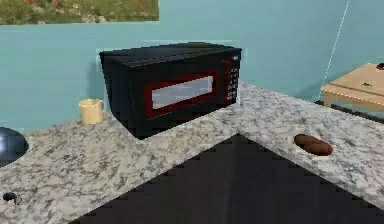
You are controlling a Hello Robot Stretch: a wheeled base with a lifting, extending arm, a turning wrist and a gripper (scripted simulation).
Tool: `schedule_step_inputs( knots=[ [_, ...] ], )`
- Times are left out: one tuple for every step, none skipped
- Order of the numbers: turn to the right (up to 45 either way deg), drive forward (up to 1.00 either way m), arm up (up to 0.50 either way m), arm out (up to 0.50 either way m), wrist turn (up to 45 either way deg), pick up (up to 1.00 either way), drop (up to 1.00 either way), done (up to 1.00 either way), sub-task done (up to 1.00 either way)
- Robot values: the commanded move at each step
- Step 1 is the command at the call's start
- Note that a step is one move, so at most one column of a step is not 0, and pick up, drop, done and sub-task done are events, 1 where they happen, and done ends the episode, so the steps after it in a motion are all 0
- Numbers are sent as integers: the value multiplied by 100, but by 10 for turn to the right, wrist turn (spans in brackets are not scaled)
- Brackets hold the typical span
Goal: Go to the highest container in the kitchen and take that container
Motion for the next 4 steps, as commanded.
schedule_step_inputs(
  knots=[
    [0, 45, 0, 0, 0, 0, 0, 0, 0],
    [-450, 0, 0, 0, 0, 0, 0, 0, 0],
    [-450, 0, 0, 0, 0, 0, 0, 0, 0],
    [-360, 0, 0, 0, 0, 0, 0, 0, 0]
  ],
)
